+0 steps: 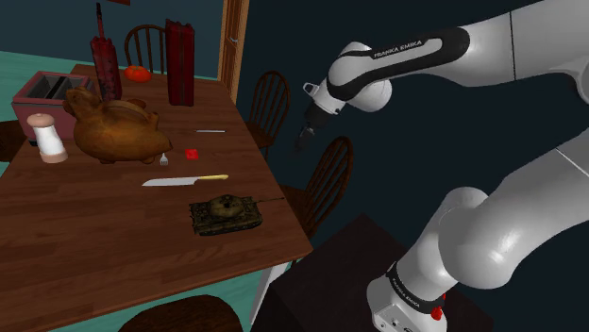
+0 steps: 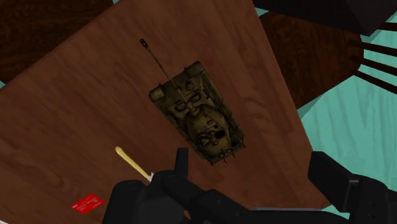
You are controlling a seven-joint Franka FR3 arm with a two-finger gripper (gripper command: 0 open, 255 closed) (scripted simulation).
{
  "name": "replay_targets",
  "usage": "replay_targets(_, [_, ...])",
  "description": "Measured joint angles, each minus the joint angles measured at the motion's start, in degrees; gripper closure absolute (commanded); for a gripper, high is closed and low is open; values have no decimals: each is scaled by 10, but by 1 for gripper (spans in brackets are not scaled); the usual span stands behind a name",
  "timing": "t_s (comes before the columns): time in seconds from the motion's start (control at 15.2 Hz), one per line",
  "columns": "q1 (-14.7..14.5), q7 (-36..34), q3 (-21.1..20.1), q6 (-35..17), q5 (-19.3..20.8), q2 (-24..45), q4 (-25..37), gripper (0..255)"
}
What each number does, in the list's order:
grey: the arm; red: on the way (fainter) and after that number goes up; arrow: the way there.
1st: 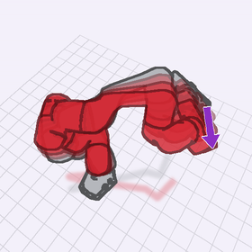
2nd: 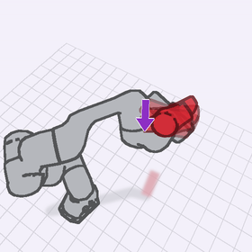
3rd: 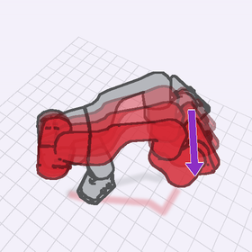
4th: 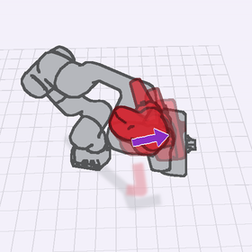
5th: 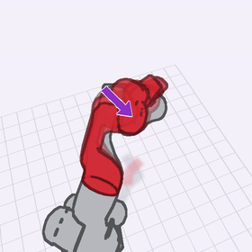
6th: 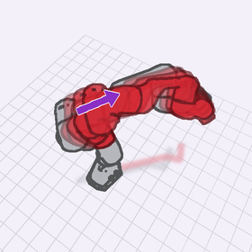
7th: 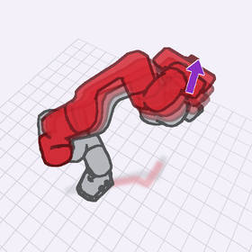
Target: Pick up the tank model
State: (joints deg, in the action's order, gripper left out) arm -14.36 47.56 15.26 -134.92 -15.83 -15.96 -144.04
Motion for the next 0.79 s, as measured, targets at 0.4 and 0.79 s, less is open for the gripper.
replay_targets(0.4, [-46, 171, 18, -76, -112, 143, 37, 0])
replay_targets(0.79, [-49, 337, -13, -109, -229, 287, 109, 0])
